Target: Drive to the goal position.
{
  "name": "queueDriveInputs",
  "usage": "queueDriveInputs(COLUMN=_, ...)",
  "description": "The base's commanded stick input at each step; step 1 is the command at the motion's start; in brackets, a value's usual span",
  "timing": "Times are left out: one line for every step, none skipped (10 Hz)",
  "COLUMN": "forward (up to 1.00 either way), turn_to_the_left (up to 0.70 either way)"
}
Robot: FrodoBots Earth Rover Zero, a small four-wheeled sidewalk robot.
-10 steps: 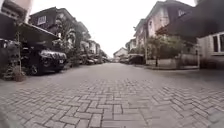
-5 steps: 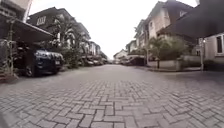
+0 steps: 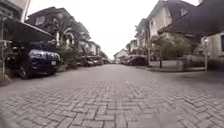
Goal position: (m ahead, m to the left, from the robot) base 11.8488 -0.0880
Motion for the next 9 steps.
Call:
queueDriveInputs(forward=0.70, turn_to_the_left=0.00)
queueDriveInputs(forward=0.70, turn_to_the_left=0.00)
queueDriveInputs(forward=0.70, turn_to_the_left=0.00)
queueDriveInputs(forward=0.70, turn_to_the_left=0.00)
queueDriveInputs(forward=0.70, turn_to_the_left=0.00)
queueDriveInputs(forward=0.70, turn_to_the_left=0.00)
queueDriveInputs(forward=0.70, turn_to_the_left=0.00)
queueDriveInputs(forward=0.70, turn_to_the_left=0.00)
queueDriveInputs(forward=0.70, turn_to_the_left=0.00)
